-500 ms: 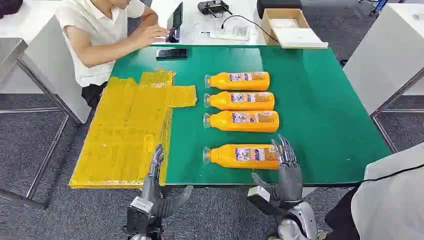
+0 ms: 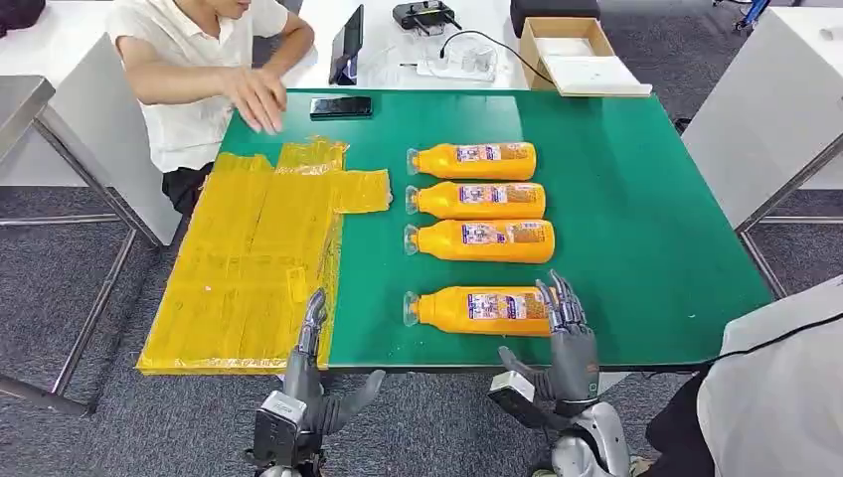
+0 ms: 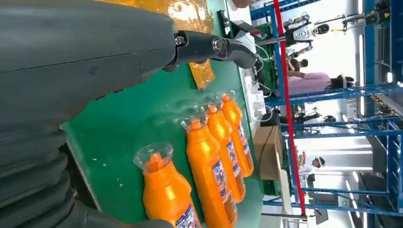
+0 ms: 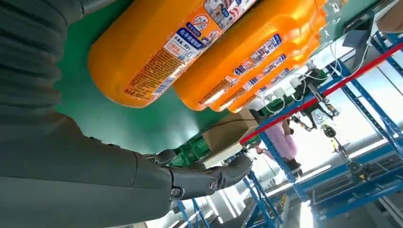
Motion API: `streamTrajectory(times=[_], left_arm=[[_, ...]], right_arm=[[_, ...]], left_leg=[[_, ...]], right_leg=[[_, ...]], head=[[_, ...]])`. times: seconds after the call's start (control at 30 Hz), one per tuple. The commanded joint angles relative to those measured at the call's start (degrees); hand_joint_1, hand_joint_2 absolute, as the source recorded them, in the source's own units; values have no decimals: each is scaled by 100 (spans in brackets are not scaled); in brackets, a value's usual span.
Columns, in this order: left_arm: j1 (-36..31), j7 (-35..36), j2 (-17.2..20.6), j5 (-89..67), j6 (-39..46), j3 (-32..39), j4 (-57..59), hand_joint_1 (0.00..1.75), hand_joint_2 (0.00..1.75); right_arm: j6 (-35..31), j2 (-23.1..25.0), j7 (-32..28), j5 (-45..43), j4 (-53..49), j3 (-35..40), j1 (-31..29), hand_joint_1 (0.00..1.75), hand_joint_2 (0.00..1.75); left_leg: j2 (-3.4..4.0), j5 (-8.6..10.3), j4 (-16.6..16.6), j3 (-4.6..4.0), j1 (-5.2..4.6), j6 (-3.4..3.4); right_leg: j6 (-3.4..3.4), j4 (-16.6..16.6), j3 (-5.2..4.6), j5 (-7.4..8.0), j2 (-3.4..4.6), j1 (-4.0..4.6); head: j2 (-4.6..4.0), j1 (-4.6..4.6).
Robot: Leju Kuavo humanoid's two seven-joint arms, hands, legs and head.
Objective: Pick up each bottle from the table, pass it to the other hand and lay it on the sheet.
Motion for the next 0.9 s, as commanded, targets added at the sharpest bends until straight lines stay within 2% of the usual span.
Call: streamTrajectory(times=[0.03,0.13,0.3,0.53,0.57,0.6,0.7,0.9], left_arm=[[-163,22,63,38,9,-81,314,0,175],[-163,22,63,38,9,-81,314,0,175],[-193,-6,47,94,-61,-161,467,0,175],[-14,-69,138,146,-16,-272,258,0,175],[-78,-64,158,7,45,-316,306,0,175],[-206,-31,105,-10,10,-305,425,0,175],[-392,7,-4,-23,-128,-302,698,0,175],[-380,-13,24,-48,-178,-389,739,0,175]], right_arm=[[27,-31,17,-16,335,159,-209,0,175],[27,-31,17,-16,335,159,-209,0,175],[-197,262,-237,-344,71,142,-95,0,175],[-473,454,-507,-732,-374,75,381,0,175],[-687,95,215,-23,114,124,236,0,175],[-701,-90,598,1039,423,239,-61,0,175],[-737,-296,210,1129,1200,-93,-616,0,175],[-471,-354,422,1192,1706,28,-1077,0,175]], left_leg=[[11,-5,-5,16,3,-9],[10,-3,-5,13,3,-9],[14,-5,-5,17,4,-11],[1,-6,-5,16,5,-10],[5,-12,-5,26,8,-16],[5,-9,-6,22,6,-13],[14,-2,-8,19,3,-8],[20,1,-7,19,-2,-4]], right_leg=[[-10,-4,13,-3,4,5],[-10,-5,11,-2,3,4],[-12,-4,13,-2,6,6],[-11,-3,14,-8,-6,6],[-17,-3,23,-13,-6,10],[-14,-3,18,-10,-4,7],[-9,-13,18,2,4,5],[-7,-11,18,6,12,-1]], head=[[2,0],[0,-2],[0,0],[2,0],[0,0],[2,-2],[0,0],[2,2]])
